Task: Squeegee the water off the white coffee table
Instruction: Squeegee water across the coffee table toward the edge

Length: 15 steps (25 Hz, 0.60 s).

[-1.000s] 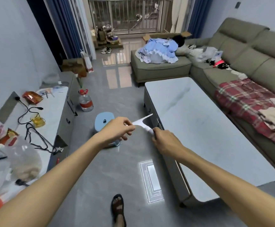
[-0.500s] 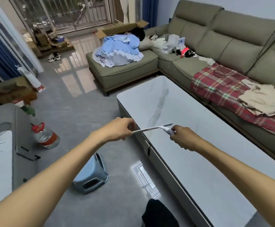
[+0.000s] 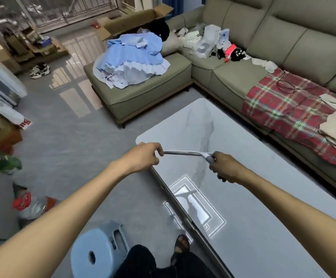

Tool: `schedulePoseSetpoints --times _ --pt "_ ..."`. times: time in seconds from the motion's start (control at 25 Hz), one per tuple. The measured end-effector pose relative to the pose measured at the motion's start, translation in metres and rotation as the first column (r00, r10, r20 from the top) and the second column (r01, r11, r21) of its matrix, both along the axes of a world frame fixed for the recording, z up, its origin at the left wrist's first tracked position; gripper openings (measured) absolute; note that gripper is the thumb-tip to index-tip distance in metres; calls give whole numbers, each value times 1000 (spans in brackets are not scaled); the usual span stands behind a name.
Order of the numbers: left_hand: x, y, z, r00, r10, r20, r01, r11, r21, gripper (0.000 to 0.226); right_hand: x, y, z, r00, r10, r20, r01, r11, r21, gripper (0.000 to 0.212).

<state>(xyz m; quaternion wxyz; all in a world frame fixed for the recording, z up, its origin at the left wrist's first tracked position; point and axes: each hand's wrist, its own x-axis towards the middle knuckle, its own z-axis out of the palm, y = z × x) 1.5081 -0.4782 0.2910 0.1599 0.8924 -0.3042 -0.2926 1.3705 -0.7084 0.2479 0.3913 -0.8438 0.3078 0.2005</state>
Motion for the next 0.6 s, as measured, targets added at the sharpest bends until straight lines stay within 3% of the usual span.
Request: schedulePoseSetpoints --times 0.16,0.4,0.48,0.6 --pt "107 -51 -25 998 -34 -44 36 999 28 32 93 -50 -10 987 -160 -11 161 986 51 29" --pt "272 -134 -133 977 -124 -174 143 984 104 32 212 -101 -108 913 -373 -168 389 918 77 23" --pt "333 -170 -171 978 -127 -167 144 986 89 30 264 -126 -133 871 -461 -167 476 877 61 28" --pt "395 -217 -222 984 -65 -167 71 997 31 29 325 -160 -164 883 -459 -97 459 888 -27 29"
